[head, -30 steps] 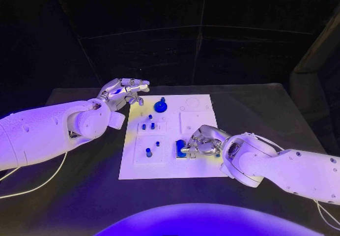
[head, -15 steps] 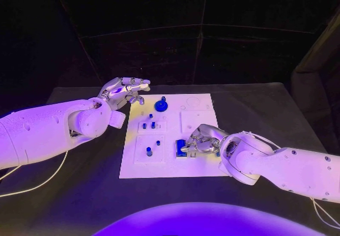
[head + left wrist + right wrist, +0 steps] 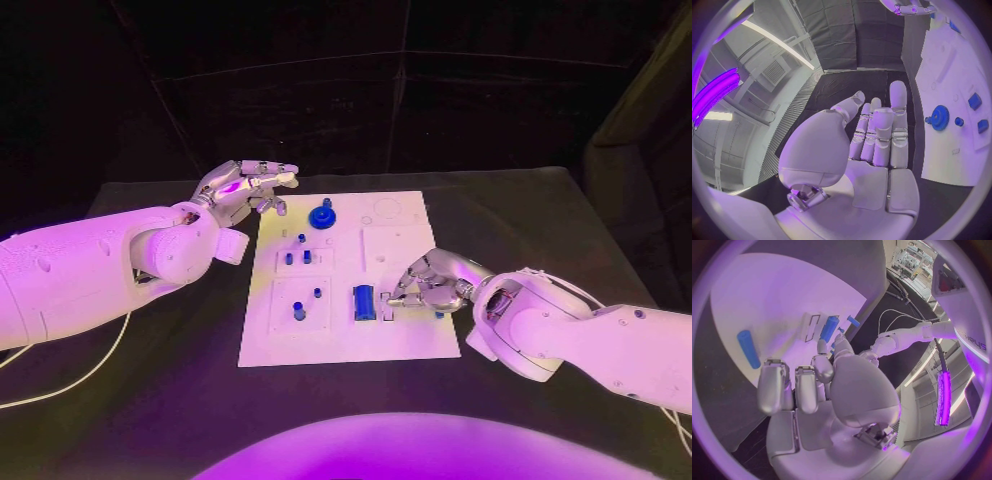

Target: Assemble the parts on the task board

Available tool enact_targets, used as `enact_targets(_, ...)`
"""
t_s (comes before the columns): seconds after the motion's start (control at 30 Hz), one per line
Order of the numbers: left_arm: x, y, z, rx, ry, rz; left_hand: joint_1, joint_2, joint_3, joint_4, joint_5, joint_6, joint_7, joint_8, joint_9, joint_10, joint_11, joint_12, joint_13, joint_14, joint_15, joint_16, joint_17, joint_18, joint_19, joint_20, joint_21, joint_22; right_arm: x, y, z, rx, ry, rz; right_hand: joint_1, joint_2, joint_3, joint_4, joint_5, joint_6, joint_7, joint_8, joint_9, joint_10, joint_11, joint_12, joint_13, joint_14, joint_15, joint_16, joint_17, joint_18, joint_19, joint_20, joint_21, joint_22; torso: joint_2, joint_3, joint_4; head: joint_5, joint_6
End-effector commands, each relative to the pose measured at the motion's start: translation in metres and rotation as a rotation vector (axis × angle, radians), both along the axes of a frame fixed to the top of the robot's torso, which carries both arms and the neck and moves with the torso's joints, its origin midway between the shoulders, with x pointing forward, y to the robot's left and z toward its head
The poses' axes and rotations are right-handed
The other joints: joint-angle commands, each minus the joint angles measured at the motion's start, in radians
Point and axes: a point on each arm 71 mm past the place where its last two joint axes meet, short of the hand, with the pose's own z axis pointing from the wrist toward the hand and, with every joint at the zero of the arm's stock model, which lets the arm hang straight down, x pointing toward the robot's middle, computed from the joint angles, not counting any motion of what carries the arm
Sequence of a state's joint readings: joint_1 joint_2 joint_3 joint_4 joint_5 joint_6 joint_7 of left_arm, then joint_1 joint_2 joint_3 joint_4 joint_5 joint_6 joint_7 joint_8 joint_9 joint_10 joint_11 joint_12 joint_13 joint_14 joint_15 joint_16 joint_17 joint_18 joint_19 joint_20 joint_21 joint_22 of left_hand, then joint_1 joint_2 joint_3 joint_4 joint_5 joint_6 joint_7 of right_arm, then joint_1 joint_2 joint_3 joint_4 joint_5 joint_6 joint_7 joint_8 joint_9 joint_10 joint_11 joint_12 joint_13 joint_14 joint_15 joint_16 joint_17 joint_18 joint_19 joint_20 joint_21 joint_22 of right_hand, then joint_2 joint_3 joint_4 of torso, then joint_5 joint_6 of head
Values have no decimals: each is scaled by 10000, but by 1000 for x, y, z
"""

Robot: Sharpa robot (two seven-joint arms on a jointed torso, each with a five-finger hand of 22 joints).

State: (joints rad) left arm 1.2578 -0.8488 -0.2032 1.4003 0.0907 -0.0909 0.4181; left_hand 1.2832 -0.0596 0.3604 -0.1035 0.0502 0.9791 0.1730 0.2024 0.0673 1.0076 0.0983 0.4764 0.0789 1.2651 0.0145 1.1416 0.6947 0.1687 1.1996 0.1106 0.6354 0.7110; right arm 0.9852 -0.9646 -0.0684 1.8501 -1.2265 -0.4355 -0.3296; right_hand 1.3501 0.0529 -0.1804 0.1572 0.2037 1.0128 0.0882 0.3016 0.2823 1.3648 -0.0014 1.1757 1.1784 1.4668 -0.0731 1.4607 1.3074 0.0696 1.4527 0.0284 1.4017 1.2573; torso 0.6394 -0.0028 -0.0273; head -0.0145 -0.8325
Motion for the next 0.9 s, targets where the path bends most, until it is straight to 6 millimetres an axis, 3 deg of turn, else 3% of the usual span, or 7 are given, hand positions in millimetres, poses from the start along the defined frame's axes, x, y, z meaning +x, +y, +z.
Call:
enact_targets(0.03, -1, 1, 1, -42, -50, -70, 4, 86, -47, 5, -7, -65, 6, -46, -2, -88, 3, 54, 6, -49, 13, -22, -22, 134, 30, 49, -69, -22, -1, -15, 5, 297, -201, -402, -27, 26, -70, -12, 253, -63, 17, -120, -43, -22, 90, -88, -19, 669, 88, 32, 761, -53, -12, 122, 6, 4, -5, -14, -24, -104, 44)
enact_targets(0.2, -1, 1, 0, -36, -43, -65, 4, 86, -47, 5, -7, -65, 6, -46, -2, -88, 3, 54, 6, -49, 13, -22, -22, 134, 30, 49, -69, -22, -1, -40, 3, -686, -51, -916, -158, -17, -240, 33, 467, 39, 33, -234, -90, -41, 112, -124, -41, 661, 119, 14, 743, -50, -15, 171, 7, 10, -17, -8, -97, -236, 91)
enact_targets(0.23, -2, 1, 0, -39, -41, -73, 4, 86, -47, 5, -7, -65, 6, -46, -2, -88, 3, 54, 6, -49, 13, -22, -22, 134, 30, 49, -69, -22, 0, -44, 2, -913, 9, -1009, -216, -69, -316, 54, 489, 67, 31, -259, -99, -49, 115, -145, -59, 659, 123, 7, 735, -48, -18, 179, 5, 7, -20, -6, -65, -289, 92)
enact_targets(0.43, -3, -1, -1, -55, -12, -122, 4, 86, -47, 5, -7, -65, 6, -46, -2, -88, 3, 54, 6, -49, 13, -22, -22, 134, 30, 49, -69, -22, 3, -61, -2, -2012, -24, -1400, -342, -313, -626, 100, 993, 277, -17, -304, -99, -103, 80, -283, -168, 644, 103, -36, 687, -39, -35, 179, -14, -14, -22, 22, -105, -345, 87)
enact_targets(0.6, -3, -1, -2, -55, 15, -133, 4, 86, -47, 5, -7, -65, 6, -46, -2, -88, 3, 54, 6, -49, 13, -22, -22, 134, 30, 49, -69, -22, 6, -64, -4, -2581, -176, -1543, -401, -292, -687, 162, 1008, 368, -43, -294, -84, -90, 62, -287, -167, 645, 91, -39, 688, -42, -29, 172, -8, 1, -13, 17, -76, -378, 79)
enact_targets(0.63, -4, -1, -3, -57, 23, -140, 4, 86, -47, 5, -7, -65, 6, -46, -2, -88, 3, 54, 6, -49, 13, -22, -22, 134, 30, 49, -69, -22, 6, -64, -5, -2735, -149, -1543, -425, -294, -711, 183, 1002, 386, -49, -295, -80, -91, 57, -296, -175, 643, 87, -46, 679, -42, -30, 170, -9, -1, -18, -5, -61, -385, 73)
enact_targets(0.9, -4, -1, -4, -54, 52, -143, 4, 86, -47, 5, -7, -65, 6, -46, -2, -88, 3, 54, 6, -49, 13, -22, -22, 134, 30, 49, -69, -22, 9, -60, -8, -3073, -112, -1458, -519, -349, -825, 264, 933, 402, -56, -323, -74, -105, 52, -340, -208, 634, 80, -76, 640, -36, -44, 161, -30, -33, -12, 5, -61, -351, 57)
